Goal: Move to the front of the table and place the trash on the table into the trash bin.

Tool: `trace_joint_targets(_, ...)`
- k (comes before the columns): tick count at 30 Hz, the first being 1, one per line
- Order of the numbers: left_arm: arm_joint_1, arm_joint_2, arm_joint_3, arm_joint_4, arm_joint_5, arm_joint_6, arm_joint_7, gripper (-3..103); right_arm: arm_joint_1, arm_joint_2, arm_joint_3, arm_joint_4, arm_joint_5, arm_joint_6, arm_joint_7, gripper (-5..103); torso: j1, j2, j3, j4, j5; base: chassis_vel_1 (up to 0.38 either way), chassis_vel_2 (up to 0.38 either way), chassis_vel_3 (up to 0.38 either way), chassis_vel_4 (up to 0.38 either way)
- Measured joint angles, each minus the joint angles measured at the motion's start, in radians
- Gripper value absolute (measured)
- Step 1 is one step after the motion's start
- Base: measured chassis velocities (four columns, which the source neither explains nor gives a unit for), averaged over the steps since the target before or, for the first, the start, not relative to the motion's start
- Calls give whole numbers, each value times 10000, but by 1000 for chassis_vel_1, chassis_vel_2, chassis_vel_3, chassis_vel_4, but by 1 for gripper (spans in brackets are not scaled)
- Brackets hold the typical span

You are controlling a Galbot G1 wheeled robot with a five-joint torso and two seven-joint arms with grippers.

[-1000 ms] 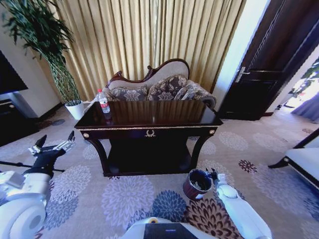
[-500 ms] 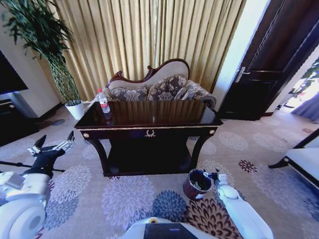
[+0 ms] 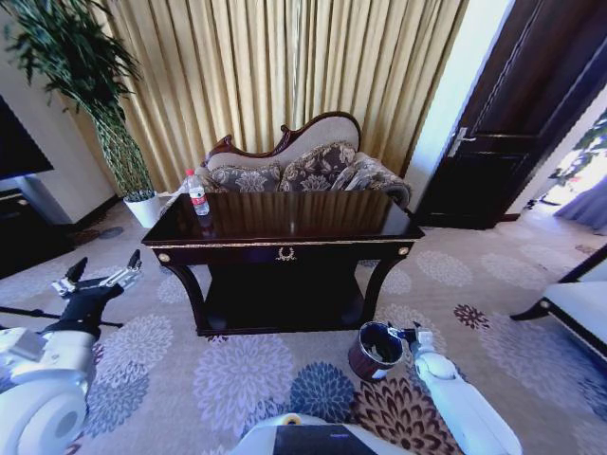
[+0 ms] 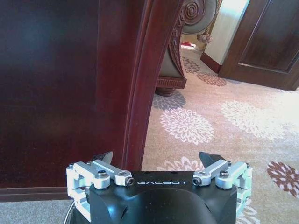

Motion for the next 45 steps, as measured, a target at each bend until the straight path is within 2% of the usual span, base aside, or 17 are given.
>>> trace_joint_targets(4, -14, 1, -21, 0, -5, -1, 0, 100, -77, -113, 8, 63, -1, -9, 0, 100, 0, 0, 1, 0, 1, 0, 0, 0, 0)
trace_joint_targets(8, -16, 9, -68, 0, -20, -1, 0, 100, -347, -368, 67, 864, 716, -190, 4, 100, 0, 0, 0, -3, 1, 0, 0, 0, 0)
trace_joint_targets(9, -27, -8, -57, 0, -21, -1, -1, 100, -606, -518, 147, 1604, 1381, -441, 7, 100, 0, 0, 0, 2, 0, 0, 0, 0, 0)
trace_joint_targets(11, -48, -39, -9, 0, -22, -1, -5, 100, -1089, -784, 397, 2991, 2052, -640, 14, 100, 0, 0, 0, 0, 0, 0, 0, 0, 0)
trace_joint_targets(14, -57, -43, -2, 0, -22, -1, -1, 100, -1251, -881, 523, 3523, 2184, -659, 17, 100, 0, 1, 0, -2, 0, 0, 0, 0, 0)
trace_joint_targets(16, -59, -26, -108, 0, -33, -1, -4, 100, -1726, -1273, 1006, 5257, 2585, -696, 46, 100, 0, 0, 0, 1, 0, 0, 0, 0, 0)
trace_joint_targets(17, -59, -26, -108, 0, -33, -1, -4, 100, -1726, -1273, 1006, 5257, 2585, -696, 46, 100, 0, 0, 0, 1, 0, 0, 0, 0, 0)
trace_joint_targets(19, -63, 3, -217, 0, -70, -7, -5, 100, -2104, -1613, 1726, 6814, 2782, -853, 76, 100, 0, 0, 0, 1, -2, 0, 0, 0, 0)
trace_joint_targets(20, -63, 3, -217, 0, -70, -7, -5, 100, -2104, -1613, 1726, 6814, 2782, -853, 76, 100, 0, 0, 0, 1, -2, 0, 0, 0, 0)
trace_joint_targets(22, -91, -19, -218, 0, -76, -24, 1, 100, -2308, -1796, 2285, 8414, 2977, -1316, 294, 100, 0, 1, 0, -3, -3, 0, 0, 0, 0)
trace_joint_targets(24, -99, -28, -209, 0, -76, -26, 1, 100, -2331, -1842, 2377, 8870, 3066, -1513, 471, 100, 0, 0, 0, -1, -2, 0, 0, 0, 0)
trace_joint_targets(27, -164, -34, -192, 0, -76, -29, 0, 100, -2218, -1988, 2475, 10391, 3417, -2233, 1063, 100, 0, 1, -1, 1, -4, 0, 0, 0, 0)
trace_joint_targets(35, -202, -25, -184, 0, -78, -6, -20, 100, -2034, -1951, 2414, 11061, 3529, -2867, 1319, 100, 0, 1, 0, 0, 1, 0, 0, 0, 0)
trace_joint_targets(45, -236, 52, -163, -1, -83, 127, -59, 100, -2014, -1843, 2449, 11380, 3714, -3075, 1319, 100, 0, 1, 0, -1, 0, 0, 0, 0, 0)
